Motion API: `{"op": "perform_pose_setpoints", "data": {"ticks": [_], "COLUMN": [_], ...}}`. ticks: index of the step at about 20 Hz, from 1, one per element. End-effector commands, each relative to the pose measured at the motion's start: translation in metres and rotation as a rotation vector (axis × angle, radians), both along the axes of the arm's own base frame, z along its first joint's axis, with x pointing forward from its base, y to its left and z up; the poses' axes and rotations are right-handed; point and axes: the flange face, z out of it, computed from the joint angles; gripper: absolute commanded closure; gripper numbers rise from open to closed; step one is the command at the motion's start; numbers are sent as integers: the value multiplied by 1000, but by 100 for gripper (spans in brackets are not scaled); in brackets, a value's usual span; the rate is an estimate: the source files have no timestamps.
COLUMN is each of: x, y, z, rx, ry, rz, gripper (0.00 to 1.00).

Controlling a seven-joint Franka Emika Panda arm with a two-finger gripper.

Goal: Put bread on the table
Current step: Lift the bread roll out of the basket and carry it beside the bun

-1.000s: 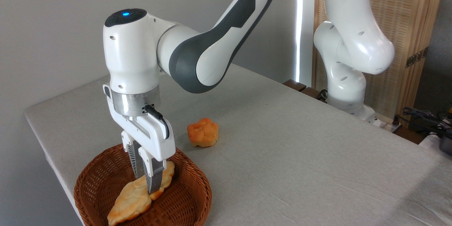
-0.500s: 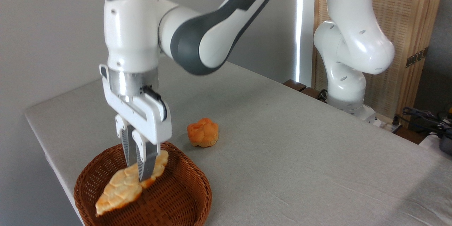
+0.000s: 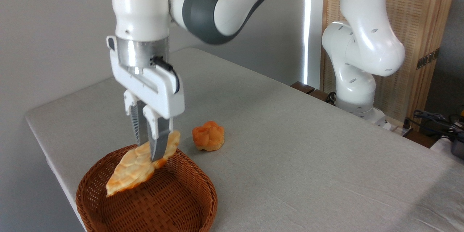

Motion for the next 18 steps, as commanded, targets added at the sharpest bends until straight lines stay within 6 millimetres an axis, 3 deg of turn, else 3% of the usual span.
{"op": "perform_pose_setpoints", "data": {"ticks": [1,7,11,15,18], "x": [-25,-65,-108,-125,-138], "y": [6,12,18,25,25], "z": [14,24,13,6,-11], "rx": [-1,-14,-22,-27,-28], "ry": [57,97,125,138,184], "rz": [-2,-6,-30,-51,-63], "gripper": [54,51,51,51,49]}}
